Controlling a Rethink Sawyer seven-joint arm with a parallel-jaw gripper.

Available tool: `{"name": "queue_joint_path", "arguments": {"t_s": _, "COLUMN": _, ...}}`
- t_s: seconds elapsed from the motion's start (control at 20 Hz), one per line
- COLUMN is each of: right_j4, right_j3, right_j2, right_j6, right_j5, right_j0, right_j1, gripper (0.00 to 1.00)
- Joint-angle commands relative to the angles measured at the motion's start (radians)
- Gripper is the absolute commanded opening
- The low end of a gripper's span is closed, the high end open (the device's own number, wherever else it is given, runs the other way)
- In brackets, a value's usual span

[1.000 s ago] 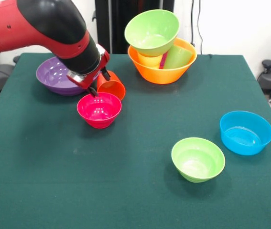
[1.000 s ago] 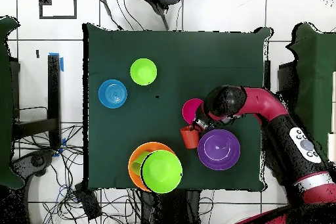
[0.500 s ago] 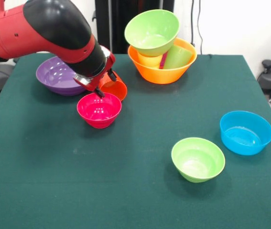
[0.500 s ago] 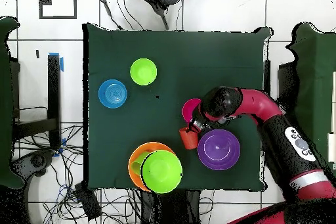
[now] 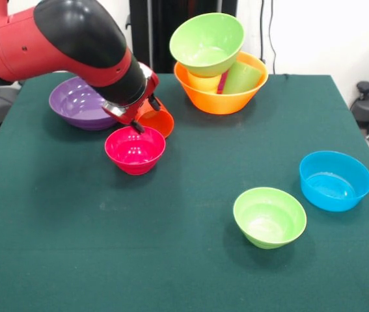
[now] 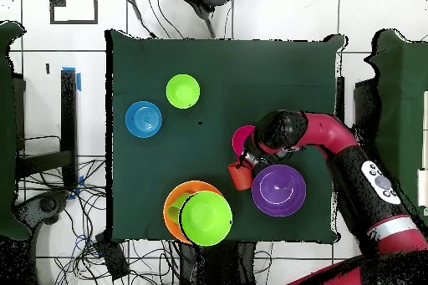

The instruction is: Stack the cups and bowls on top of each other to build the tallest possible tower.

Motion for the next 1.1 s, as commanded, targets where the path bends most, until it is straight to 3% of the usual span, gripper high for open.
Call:
{"name": "queue_joint_path", "arguments": {"t_s": 0.05, "right_j4": -0.056, "right_j3": -0.036, "right_j2": -0.052, "right_j6": -0.102, "right_j5": -0.032, "right_j0": 0.054, "right_j1": 0.054, "gripper": 1.0}}
{"name": "queue_joint_path", "arguments": {"t_s": 1.1, "right_j4": -0.088, "right_j3": -0.09, "right_j2": -0.12, "right_j6": -0.153, "right_j5": 0.124, "right_j0": 0.125, "right_j1": 0.03, "gripper": 1.0}}
